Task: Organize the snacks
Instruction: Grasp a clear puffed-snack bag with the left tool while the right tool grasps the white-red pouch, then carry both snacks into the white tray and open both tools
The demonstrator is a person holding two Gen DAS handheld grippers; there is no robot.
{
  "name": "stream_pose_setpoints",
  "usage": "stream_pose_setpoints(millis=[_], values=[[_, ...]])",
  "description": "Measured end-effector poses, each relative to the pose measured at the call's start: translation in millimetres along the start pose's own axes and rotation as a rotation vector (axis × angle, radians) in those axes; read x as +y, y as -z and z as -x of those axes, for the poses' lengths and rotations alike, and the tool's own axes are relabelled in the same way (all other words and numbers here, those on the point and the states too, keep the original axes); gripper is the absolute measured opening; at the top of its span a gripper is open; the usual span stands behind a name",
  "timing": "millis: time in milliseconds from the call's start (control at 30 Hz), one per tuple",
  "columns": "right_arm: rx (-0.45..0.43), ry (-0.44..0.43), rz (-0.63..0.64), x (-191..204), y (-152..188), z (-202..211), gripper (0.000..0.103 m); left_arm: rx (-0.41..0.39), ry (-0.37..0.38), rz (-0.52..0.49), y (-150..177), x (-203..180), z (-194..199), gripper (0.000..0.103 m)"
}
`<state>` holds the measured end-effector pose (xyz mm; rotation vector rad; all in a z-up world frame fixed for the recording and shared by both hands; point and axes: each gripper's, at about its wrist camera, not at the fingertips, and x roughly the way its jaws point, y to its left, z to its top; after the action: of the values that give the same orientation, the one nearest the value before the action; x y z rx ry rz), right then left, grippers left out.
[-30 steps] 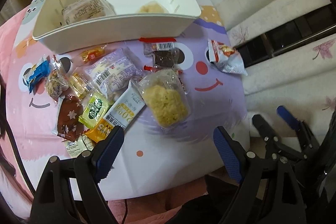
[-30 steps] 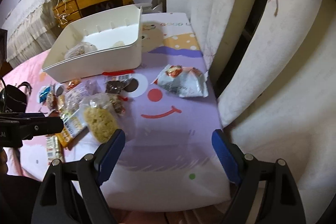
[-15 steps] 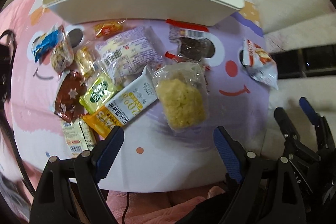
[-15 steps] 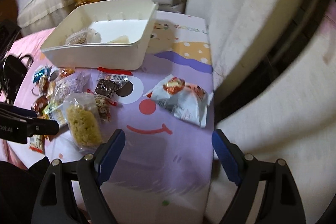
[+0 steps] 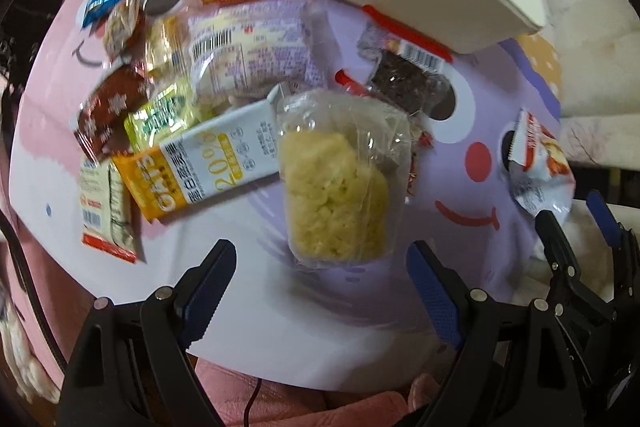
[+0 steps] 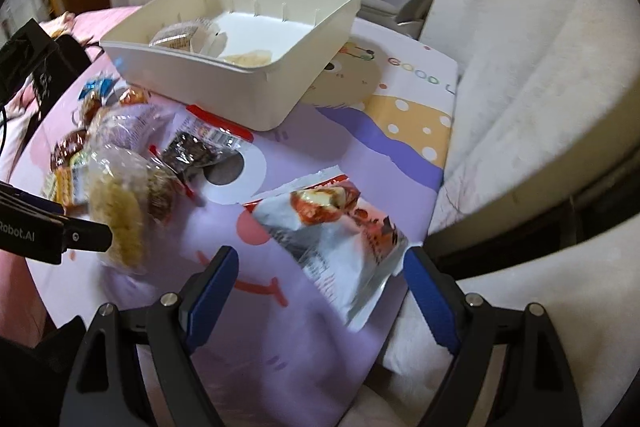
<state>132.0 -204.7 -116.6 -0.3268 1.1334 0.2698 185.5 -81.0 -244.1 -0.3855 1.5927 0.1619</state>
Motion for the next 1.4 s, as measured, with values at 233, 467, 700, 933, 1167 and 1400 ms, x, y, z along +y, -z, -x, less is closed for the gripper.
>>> stream_pose_setpoints(millis=[233, 467, 700, 933, 1167, 1400], values=[[0.014, -0.018, 0.109, -8, -3, -32, 0.085, 0.023, 0.0, 0.102, 2, -9, -18, 0.086], [0.005, -0.015, 0.206, -11, -4, -54, 0.085, 0.002, -0.008, 0.153, -14, -29, -32, 0.086], [0.019, -0.053, 0.21, -13, -2, -68, 0.085, -0.025, -0.055, 0.186, -36, -48, -50, 0.086], [0.043, -0.108, 0.131, -20, 0, -72, 0.084, -0.056, -0.022, 0.155, -59, -56, -55, 0.071], [0.054, -0.135, 0.127, -14, 2, -68, 0.075, -0.077, 0.017, 0.135, -65, -54, -52, 0.054], [0.094, -0.166, 0.12, -5, 3, -66, 0.071, -0.052, 0.073, 0.158, -64, -50, -50, 0.05]])
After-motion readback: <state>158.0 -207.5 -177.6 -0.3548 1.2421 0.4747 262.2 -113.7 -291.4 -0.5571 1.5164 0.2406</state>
